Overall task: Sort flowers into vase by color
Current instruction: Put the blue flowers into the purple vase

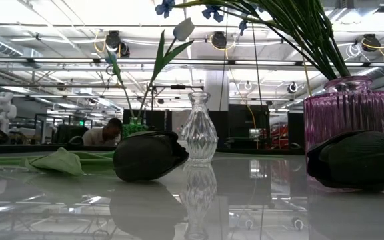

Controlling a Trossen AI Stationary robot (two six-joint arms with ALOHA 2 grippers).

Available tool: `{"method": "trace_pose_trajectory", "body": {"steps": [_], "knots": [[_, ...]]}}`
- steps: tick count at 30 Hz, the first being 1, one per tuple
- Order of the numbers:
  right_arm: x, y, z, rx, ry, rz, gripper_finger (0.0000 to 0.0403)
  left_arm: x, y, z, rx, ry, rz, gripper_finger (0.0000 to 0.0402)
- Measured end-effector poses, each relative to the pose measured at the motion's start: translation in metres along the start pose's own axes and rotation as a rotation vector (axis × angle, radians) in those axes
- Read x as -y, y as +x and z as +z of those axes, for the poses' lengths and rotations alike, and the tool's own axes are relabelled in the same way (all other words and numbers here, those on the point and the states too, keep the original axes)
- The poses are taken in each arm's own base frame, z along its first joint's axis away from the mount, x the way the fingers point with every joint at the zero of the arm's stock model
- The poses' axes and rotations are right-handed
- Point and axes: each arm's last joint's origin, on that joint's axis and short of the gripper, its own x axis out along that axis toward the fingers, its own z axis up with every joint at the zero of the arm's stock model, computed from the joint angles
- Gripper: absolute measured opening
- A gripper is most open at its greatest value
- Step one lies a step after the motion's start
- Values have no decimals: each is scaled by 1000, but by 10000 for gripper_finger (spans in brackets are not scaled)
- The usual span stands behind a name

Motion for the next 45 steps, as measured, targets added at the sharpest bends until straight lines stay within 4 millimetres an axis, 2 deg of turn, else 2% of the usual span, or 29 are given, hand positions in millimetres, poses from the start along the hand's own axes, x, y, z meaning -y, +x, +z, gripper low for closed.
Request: {"method": "trace_pose_trajectory", "body": {"steps": [5, 11, 15, 18, 23, 28, 31, 36, 45], "knots": [[-18, -9, 7, -3, 11, -13, 8, 7, -17, 10, 13, -38, -34, 87], [-43, -34, 27, 9, 47, 21, 5, 16, -46, 22, 7, -30, 12, 158], [-65, -50, 34, -12, 41, 108, 3, 23, -66, 26, -16, -6, 52, 175], [-79, -59, 30, -80, 21, 87, 3, 29, -76, 19, -83, -7, 56, 177], [-95, -67, -1, -247, 49, -67, 3, 36, -85, 12, -134, 12, 80, 178], [-95, -71, -45, -312, 102, -221, 3, 37, -86, 10, -147, 29, 82, 178], [-93, -74, -76, -296, 116, -260, 2, 37, -86, 10, -146, 35, 89, 178], [-90, -83, -106, -208, 125, -289, 2, 36, -86, 10, -148, 69, 89, 178], [-94, -88, -126, -248, 88, -317, 2, 34, -84, 11, -148, 108, 95, 178]]}}
